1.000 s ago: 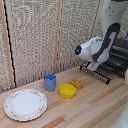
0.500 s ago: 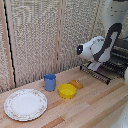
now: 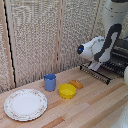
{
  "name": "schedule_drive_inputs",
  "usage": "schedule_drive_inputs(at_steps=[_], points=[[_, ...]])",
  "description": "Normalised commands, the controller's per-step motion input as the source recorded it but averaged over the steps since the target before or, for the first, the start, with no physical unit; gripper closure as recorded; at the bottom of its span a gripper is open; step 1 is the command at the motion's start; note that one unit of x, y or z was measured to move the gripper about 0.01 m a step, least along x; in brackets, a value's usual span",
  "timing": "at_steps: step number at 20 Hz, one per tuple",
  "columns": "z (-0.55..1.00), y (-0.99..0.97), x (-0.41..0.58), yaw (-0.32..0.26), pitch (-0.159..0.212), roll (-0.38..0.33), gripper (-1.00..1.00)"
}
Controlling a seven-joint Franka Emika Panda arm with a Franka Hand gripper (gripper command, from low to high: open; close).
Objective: Position your gripper near the tray handle while precisely lining it up. Firmly yet gently grip the handle, ensuring a strong hold. Slide the tray into the oven in a steady manner until it's entirely inside. Relinquish the handle as it sits within the oven and extract your gripper with care.
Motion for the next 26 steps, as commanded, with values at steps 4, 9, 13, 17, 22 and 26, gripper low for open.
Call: schedule_drive_inputs(at_steps=[4,9,13,17,22,26], points=[[0.31,-1.0,-0.005,0.0,0.0,-0.02,1.0],[0.33,-0.98,-0.031,0.001,-0.006,-0.047,1.0],[0.16,-0.58,-0.002,0.005,-0.004,-0.084,1.0],[0.12,-0.05,0.061,0.033,-0.006,0.004,-1.0],[0.2,0.21,0.067,-0.03,0.008,0.058,-1.0],[0.04,0.59,0.291,-0.047,0.047,0.087,-1.0]])
